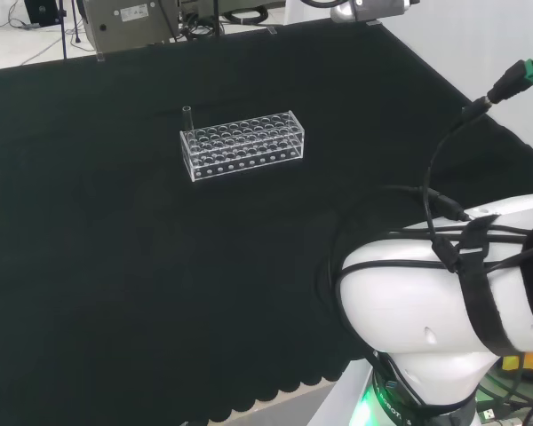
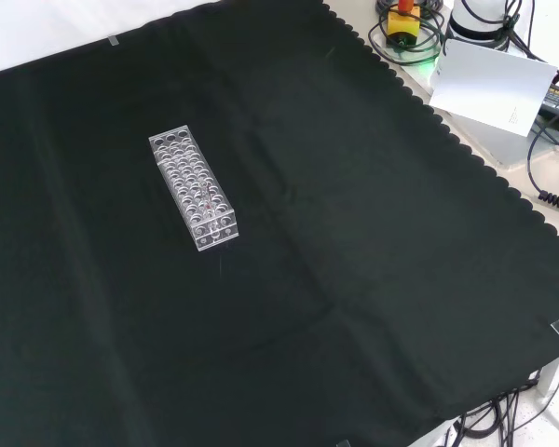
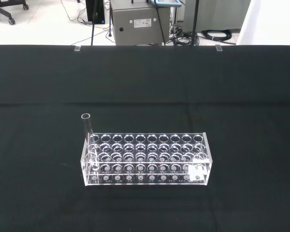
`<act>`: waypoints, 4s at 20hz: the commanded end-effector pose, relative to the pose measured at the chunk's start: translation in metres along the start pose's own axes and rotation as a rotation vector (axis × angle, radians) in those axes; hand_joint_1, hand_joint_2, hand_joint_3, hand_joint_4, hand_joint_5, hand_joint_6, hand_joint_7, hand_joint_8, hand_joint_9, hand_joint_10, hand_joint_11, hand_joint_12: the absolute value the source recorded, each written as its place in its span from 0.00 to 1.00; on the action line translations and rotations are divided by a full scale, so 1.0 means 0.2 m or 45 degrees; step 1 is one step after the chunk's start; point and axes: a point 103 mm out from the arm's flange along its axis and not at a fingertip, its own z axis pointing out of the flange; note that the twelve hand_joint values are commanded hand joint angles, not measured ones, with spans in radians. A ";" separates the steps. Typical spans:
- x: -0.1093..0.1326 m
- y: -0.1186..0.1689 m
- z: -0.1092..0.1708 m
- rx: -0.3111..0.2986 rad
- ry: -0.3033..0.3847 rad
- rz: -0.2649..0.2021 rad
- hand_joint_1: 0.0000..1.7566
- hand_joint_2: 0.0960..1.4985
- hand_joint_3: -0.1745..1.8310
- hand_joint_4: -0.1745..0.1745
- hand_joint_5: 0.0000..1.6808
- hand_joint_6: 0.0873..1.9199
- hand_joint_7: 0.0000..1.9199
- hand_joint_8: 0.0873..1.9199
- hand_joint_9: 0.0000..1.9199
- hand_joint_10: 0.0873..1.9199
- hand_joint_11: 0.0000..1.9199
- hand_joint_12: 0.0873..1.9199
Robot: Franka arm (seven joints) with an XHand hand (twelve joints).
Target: Pick up the test tube.
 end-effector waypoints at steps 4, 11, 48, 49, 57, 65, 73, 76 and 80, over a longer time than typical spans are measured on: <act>-0.02 0.06 0.02 -0.009 -0.003 -0.028 0.32 0.46 0.33 0.45 0.00 0.00 0.00 0.03 0.00 0.16 0.00 0.59; 0.00 0.19 0.06 0.010 0.006 -0.086 0.32 0.48 0.29 0.42 0.02 0.00 0.00 0.13 0.00 0.24 0.00 0.64; 0.12 1.22 0.72 0.417 0.132 -0.205 0.48 0.44 0.42 0.01 0.29 0.25 0.33 0.44 0.33 0.40 0.24 0.72; 0.13 1.24 0.75 0.435 0.128 -0.203 0.48 0.44 0.42 0.01 0.29 0.27 0.34 0.44 0.33 0.40 0.24 0.72; 0.20 1.34 0.95 0.551 0.120 -0.204 0.52 0.44 0.43 0.00 0.30 0.32 0.35 0.44 0.35 0.40 0.26 0.71; 0.30 1.42 1.10 0.614 0.081 -0.239 0.53 0.43 0.44 0.00 0.31 0.34 0.37 0.45 0.36 0.39 0.27 0.71; 0.41 1.48 1.21 0.662 0.075 -0.276 0.54 0.43 0.45 0.00 0.32 0.36 0.37 0.45 0.37 0.39 0.27 0.71; 0.44 1.49 1.25 0.674 0.061 -0.289 0.55 0.42 0.46 0.00 0.32 0.37 0.38 0.45 0.38 0.39 0.27 0.70; 0.48 1.50 1.29 0.683 0.030 -0.301 0.56 0.41 0.47 0.00 0.34 0.38 0.40 0.45 0.39 0.39 0.28 0.70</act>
